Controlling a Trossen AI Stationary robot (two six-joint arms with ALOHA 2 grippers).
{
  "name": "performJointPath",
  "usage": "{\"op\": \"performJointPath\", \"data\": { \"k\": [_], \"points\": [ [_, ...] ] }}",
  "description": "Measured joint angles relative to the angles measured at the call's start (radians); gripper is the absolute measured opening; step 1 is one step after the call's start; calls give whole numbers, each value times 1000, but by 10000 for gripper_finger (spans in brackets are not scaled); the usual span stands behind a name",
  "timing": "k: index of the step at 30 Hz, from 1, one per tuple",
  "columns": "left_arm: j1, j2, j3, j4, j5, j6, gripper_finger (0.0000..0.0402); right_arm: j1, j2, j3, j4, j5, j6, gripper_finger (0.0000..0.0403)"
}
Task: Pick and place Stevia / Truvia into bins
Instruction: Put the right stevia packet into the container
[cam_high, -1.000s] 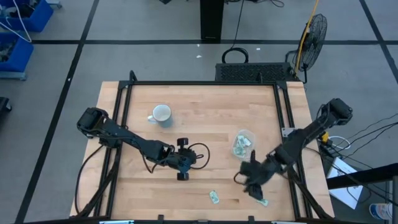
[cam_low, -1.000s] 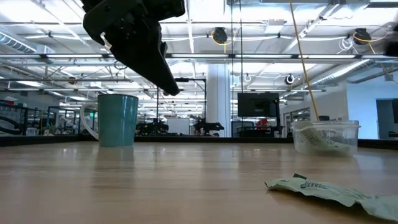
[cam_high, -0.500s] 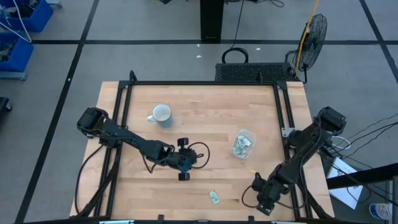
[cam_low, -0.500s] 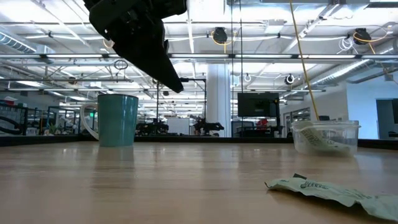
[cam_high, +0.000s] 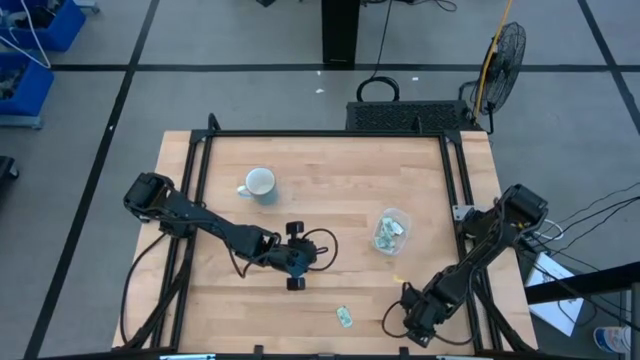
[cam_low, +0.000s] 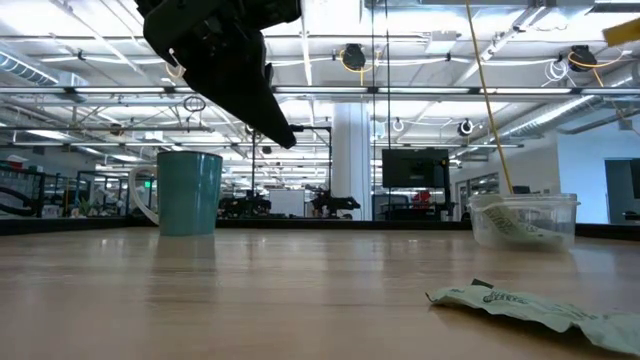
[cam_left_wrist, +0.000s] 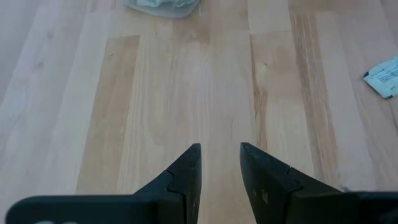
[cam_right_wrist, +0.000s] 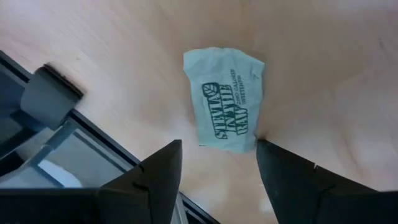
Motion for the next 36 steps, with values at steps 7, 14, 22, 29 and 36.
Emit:
{"op": "performJointPath", "data": {
  "k": [7,14,22,29,36],
  "points": [
    [0,0,0,12,0,3,118,4,7,-1,3,63,58,203],
    [8,0,0,15,0,3,118,4,12,-2,-1,78,55,176],
    [8,0,0,14,0,-7,118,4,13,-5,29,79,51,94],
    [17,0,0,14,0,1,118,4,14,-5,59,77,65,34],
    [43,0,0,14,0,3,118,-1,-14,-6,63,122,86,6]
  ]
}}
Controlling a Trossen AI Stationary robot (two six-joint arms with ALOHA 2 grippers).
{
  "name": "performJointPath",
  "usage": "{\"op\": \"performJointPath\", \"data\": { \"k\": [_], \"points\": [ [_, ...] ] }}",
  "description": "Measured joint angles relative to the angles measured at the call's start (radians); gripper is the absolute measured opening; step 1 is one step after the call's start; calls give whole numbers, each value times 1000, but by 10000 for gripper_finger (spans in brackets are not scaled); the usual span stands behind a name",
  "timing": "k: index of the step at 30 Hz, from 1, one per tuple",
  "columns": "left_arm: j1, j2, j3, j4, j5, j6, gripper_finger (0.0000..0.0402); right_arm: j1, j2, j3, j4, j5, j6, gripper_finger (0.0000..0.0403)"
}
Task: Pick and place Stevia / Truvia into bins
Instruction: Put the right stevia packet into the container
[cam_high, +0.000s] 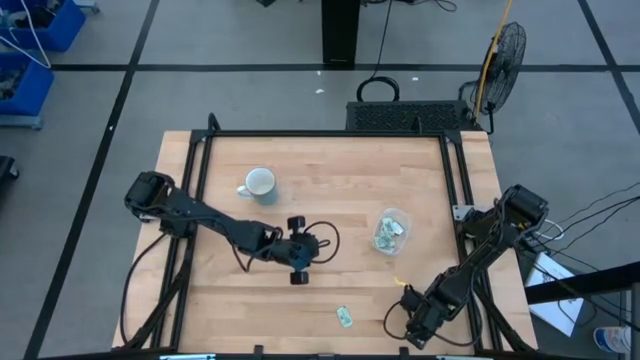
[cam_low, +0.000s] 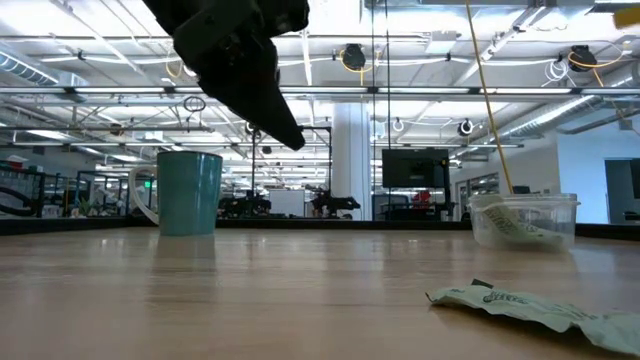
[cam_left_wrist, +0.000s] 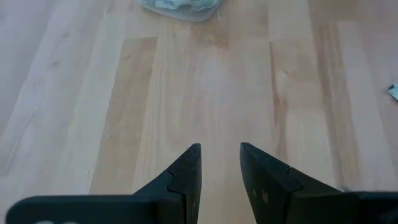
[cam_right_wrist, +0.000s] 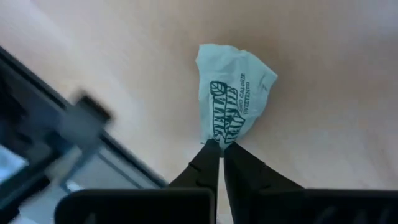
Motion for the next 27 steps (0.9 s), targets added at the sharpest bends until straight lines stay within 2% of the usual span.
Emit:
{"op": "performJointPath", "data": {
  "k": [5,9,16,18,20,23,27],
  "points": [
    [17,0,0,0,0,17,118,-16,-74,0,-21,114,-8,3],
    [23,0,0,0,0,27,118,-55,-162,0,-137,236,-69,3],
    [22,0,0,0,0,27,118,-190,-303,0,-293,721,-373,3],
    [23,0,0,0,0,27,118,-251,-323,1,-332,822,-441,3],
    [23,0,0,0,0,26,118,-324,-330,2,-388,811,-480,4],
    [21,0,0,0,0,13,118,-425,-327,2,-451,683,-501,4],
    [21,0,0,0,0,8,118,-517,-324,2,-441,578,-594,4]
  ]
}}
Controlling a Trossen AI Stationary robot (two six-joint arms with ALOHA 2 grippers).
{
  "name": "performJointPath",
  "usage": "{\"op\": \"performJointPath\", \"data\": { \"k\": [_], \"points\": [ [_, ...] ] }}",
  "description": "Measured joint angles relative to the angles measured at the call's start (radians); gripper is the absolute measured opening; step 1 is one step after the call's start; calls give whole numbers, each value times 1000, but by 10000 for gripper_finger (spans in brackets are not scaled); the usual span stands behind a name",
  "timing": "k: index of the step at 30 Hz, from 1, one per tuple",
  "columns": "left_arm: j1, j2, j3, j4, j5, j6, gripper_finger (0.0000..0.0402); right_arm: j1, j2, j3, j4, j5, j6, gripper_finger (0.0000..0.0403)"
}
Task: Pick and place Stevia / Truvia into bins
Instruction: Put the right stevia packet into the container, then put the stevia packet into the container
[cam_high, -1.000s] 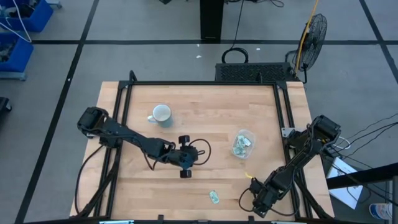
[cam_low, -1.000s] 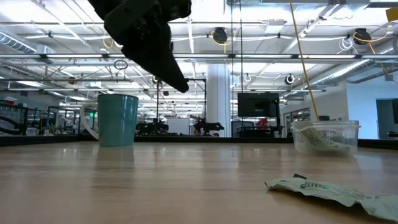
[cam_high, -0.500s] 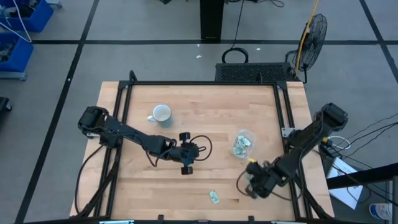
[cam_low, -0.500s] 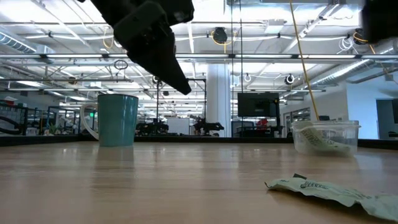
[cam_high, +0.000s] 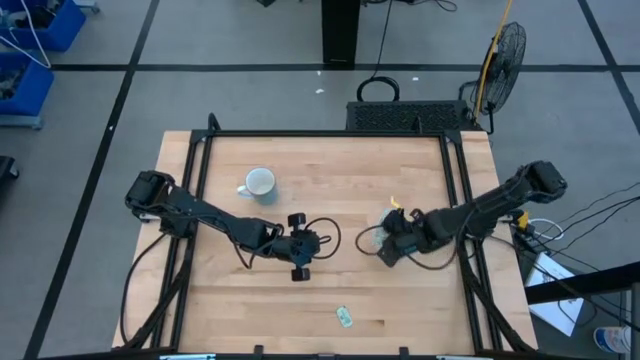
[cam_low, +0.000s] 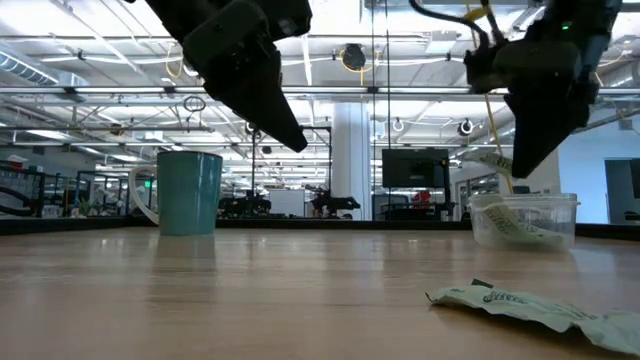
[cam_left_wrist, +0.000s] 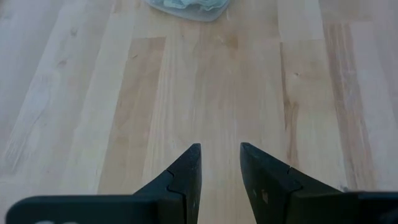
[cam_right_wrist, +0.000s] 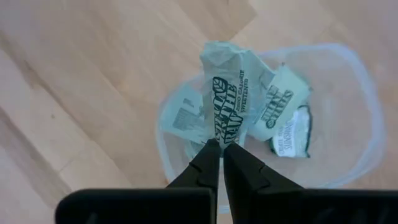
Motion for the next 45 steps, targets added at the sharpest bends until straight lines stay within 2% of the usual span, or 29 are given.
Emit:
{"op": "performJointPath", "data": {
  "k": [3,6,12,18,22,27,30,33,38,45],
  "points": [
    [0,0,0,0,0,0,118,-41,0,0,0,-52,-76,11],
    [0,0,0,0,0,0,118,-69,0,0,-5,-59,-131,32],
    [0,0,0,0,6,23,118,-108,0,0,-26,-77,-125,85],
    [-1,0,0,0,112,26,118,-113,0,0,2,-74,-175,108],
    [-14,0,0,5,207,55,118,-108,0,0,160,-78,-298,109],
    [-59,2,0,42,294,198,118,-54,-1,0,500,-132,-665,109],
    [-100,13,0,55,311,290,118,10,0,0,687,-156,-814,109],
    [-136,28,0,47,293,318,118,83,29,1,824,-154,-897,110],
    [-174,30,-1,-29,201,199,118,175,148,1,985,-152,-923,110],
    [-219,23,-1,-134,190,-15,118,203,371,0,1110,-153,-906,133]
  ]
}}
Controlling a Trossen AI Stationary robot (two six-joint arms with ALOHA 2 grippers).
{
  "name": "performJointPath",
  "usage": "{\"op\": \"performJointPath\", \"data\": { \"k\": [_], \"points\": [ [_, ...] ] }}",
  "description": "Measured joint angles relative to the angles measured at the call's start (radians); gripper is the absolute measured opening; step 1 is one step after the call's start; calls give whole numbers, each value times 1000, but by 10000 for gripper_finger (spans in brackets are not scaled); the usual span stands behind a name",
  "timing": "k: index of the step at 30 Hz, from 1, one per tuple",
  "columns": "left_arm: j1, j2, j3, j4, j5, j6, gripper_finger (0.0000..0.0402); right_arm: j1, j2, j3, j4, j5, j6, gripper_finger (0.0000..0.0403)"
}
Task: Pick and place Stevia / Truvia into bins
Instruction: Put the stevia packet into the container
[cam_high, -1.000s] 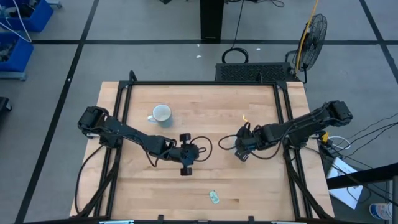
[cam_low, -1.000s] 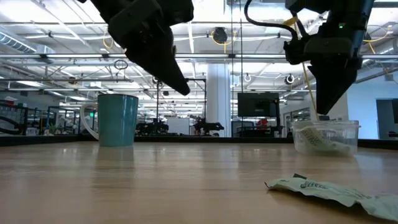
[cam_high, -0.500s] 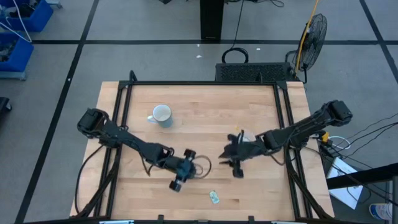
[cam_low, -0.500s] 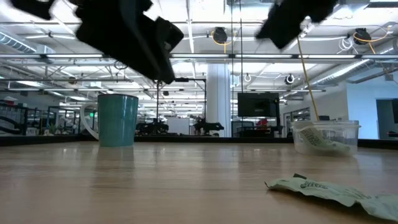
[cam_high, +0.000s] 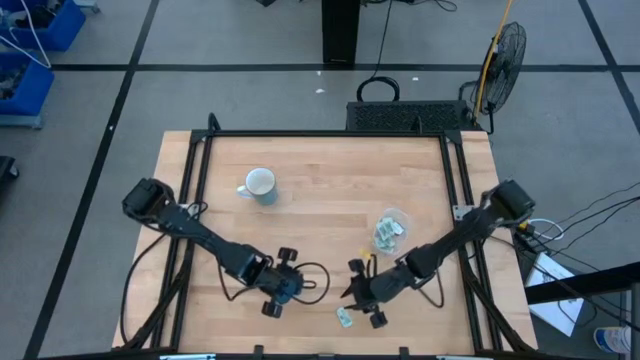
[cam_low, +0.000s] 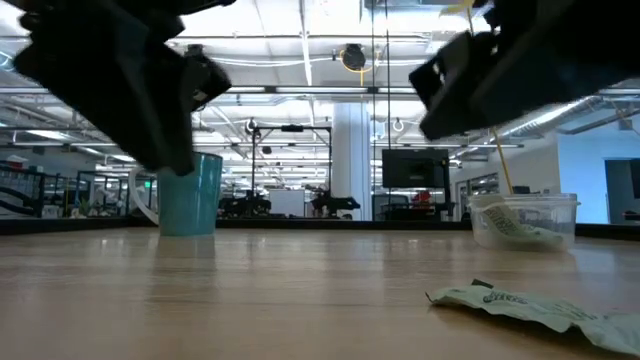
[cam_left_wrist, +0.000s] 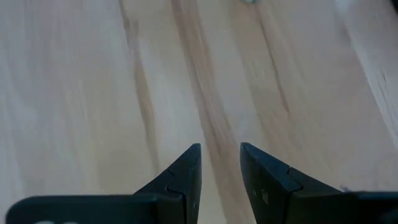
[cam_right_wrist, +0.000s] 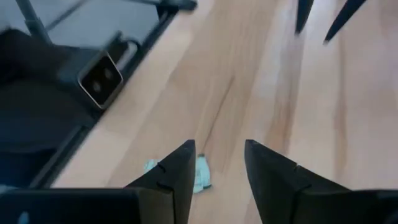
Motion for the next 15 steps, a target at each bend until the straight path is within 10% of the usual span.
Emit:
{"op": "performJointPath", "data": {
  "k": [15],
  "points": [
    [-64,0,0,-19,-6,-255,118,86,208,0,364,-2,-109,204]
  ]
}}
